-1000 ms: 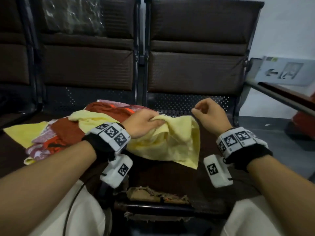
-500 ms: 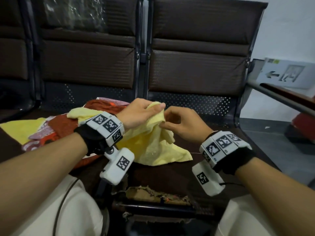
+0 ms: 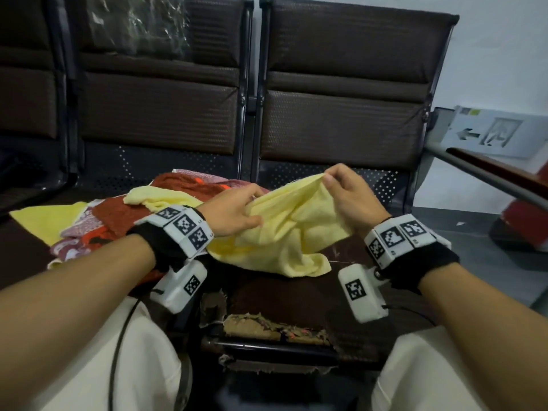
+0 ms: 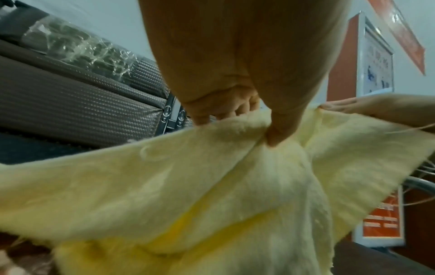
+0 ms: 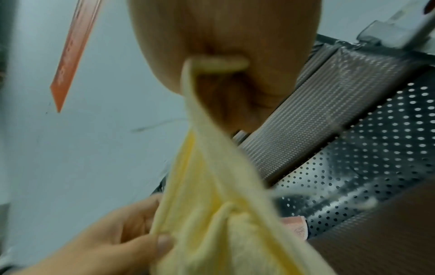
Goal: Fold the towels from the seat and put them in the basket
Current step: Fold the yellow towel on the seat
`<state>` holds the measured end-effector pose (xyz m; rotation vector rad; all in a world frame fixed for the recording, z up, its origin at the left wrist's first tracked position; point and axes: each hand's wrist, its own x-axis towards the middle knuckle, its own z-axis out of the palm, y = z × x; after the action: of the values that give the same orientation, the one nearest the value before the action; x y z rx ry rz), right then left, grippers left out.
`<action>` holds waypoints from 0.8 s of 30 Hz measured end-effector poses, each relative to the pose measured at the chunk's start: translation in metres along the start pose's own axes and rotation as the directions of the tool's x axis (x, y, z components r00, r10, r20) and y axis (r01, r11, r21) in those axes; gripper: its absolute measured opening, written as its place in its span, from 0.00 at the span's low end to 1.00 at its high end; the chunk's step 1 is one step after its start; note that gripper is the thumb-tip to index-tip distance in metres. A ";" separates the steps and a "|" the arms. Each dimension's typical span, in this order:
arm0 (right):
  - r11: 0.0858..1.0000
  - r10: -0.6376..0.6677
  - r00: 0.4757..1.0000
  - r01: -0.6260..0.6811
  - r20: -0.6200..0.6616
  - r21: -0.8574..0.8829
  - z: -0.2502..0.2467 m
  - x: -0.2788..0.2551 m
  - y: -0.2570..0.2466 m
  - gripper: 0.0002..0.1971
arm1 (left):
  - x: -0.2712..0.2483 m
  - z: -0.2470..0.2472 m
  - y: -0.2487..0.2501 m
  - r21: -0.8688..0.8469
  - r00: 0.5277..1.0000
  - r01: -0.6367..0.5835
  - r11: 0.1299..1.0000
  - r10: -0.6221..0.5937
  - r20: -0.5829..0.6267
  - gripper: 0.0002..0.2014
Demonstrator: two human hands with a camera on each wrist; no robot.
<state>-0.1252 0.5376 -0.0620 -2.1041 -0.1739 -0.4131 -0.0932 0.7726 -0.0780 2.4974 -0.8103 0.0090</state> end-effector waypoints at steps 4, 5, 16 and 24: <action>1.000 -0.024 0.992 0.022 -0.124 -0.011 -0.013 0.004 0.001 0.10 | 0.003 -0.003 -0.002 0.141 0.996 0.016 0.990 -0.004 -0.085 0.09; 0.999 -0.033 0.990 0.031 -0.136 -0.016 -0.012 0.003 0.002 0.10 | 0.004 -0.005 -0.001 0.126 0.997 0.007 0.992 0.004 -0.082 0.11; 0.976 0.050 0.999 -0.046 -0.015 0.214 0.007 -0.011 -0.015 0.05 | -0.005 -0.012 0.039 -0.215 0.993 -0.111 0.970 0.098 -0.072 0.18; 0.989 -0.039 0.940 -0.011 0.339 0.145 0.010 -0.020 -0.026 0.07 | -0.008 -0.015 0.032 -0.214 0.989 -0.145 0.966 0.136 -0.056 0.20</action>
<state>-0.1493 0.5610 -0.0532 -2.0168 -0.4097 -0.0367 -0.1153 0.7619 -0.0514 2.2238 -0.9188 0.0192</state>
